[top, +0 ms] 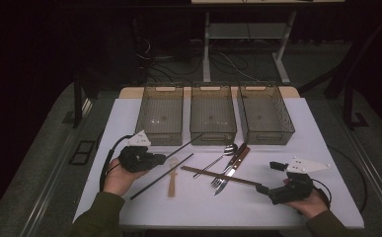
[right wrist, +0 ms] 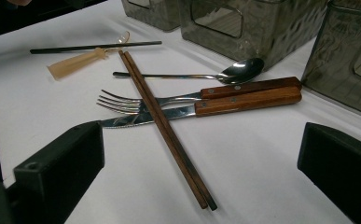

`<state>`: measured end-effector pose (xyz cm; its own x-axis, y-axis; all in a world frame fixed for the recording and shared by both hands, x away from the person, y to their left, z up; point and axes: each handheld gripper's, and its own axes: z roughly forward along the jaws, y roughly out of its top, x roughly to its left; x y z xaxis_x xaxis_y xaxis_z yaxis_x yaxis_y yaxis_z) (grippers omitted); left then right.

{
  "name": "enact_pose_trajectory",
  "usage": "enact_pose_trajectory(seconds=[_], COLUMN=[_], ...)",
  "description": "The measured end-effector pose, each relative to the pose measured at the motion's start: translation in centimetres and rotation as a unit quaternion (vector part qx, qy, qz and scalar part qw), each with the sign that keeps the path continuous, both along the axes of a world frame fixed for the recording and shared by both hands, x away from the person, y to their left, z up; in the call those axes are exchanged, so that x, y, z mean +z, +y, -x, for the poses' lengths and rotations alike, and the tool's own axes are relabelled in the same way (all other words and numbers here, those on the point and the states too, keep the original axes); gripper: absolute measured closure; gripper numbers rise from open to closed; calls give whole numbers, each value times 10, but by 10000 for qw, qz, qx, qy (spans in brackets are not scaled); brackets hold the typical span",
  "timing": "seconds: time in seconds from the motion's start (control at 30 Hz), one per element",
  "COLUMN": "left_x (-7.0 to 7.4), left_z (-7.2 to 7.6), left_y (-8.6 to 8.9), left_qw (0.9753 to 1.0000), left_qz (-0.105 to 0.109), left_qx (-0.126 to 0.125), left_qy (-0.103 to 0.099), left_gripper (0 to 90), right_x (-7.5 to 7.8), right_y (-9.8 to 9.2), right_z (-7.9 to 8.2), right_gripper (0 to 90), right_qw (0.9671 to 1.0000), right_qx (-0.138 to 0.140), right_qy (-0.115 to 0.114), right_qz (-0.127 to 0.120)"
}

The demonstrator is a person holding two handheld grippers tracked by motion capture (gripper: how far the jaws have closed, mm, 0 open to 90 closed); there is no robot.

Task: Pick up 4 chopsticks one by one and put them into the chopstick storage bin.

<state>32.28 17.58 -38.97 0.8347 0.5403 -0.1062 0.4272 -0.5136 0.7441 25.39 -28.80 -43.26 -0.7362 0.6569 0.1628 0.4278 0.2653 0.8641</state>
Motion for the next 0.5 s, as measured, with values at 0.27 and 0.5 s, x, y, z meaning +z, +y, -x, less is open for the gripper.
enact_pose_trajectory(seconds=[0.27,0.5], left_x=[5,10], left_z=[-9,-19], left_y=[1,2], left_qw=[9999,9998], left_qz=[102,209], left_qx=[5,72], left_qy=[-27,-26], left_gripper=[855,855], right_x=[1,1], right_y=[-1,0], right_z=[1,1], right_gripper=[2,2], right_qw=[10000,10000], right_qx=[6,-11], right_qy=[-20,-12], right_qz=[-7,16])
